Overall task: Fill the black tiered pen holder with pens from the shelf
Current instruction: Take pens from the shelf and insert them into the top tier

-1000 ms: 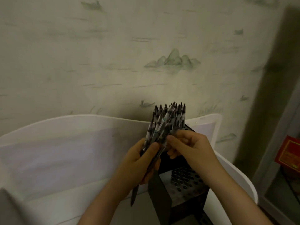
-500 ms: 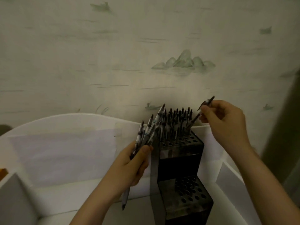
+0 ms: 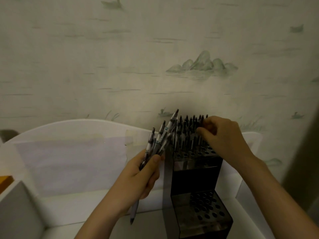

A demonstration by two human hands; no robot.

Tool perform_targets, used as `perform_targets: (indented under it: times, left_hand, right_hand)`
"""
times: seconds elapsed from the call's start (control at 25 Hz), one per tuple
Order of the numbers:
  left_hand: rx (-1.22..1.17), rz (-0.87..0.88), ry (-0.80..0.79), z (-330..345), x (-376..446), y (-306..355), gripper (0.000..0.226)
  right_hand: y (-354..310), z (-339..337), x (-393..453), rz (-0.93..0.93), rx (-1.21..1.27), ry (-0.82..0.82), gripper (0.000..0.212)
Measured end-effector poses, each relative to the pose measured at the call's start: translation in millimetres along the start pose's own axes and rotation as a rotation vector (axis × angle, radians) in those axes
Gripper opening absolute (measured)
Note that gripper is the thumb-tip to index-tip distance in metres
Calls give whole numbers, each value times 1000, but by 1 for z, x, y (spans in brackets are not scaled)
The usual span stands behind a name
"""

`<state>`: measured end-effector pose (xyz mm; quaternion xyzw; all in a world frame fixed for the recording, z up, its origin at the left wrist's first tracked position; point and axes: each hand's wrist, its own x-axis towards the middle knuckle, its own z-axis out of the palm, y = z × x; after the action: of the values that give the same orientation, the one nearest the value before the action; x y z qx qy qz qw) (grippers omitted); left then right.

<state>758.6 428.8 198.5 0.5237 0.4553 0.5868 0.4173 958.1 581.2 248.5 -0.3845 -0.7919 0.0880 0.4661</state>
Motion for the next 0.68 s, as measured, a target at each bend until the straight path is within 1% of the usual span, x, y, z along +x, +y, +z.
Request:
perform_targets:
  times: [0.12,0.24,0.32,0.4,0.44,0.48,0.52,0.6,0.68]
  left_hand:
    - [-4,10,-24,-1,0,0,33]
    - [0,13,-43,1,2,0,34]
    - [-1,10,-54,2,2,0,36]
    - [2,9,-67,4,2,1,36]
    - [5,7,-72,5,2,0,36]
    - [5,2,-77,6,1,0,35]
    - [1,-4,-83,8,1,0,34]
    - [-5,-8,-102,12,1,0,29]
    - [6,1,-130,18,0,1,23]
  right_hand:
    - [3,5,-6,106,126,-35,28]
    - [4,6,-12,142,167,-23,32]
    - [2,3,-15,125,149,8,31]
    - [-3,-2,-20,57,128,93,23]
    - [-6,-4,-24,29,154,126,17]
    - [-10,-5,-27,24,225,122,13]
    - [-14,-5,-31,51,331,77,13]
    - [-22,-3,-38,161,555,-85,19]
    - [-24,0,-43,287,711,-224,22]
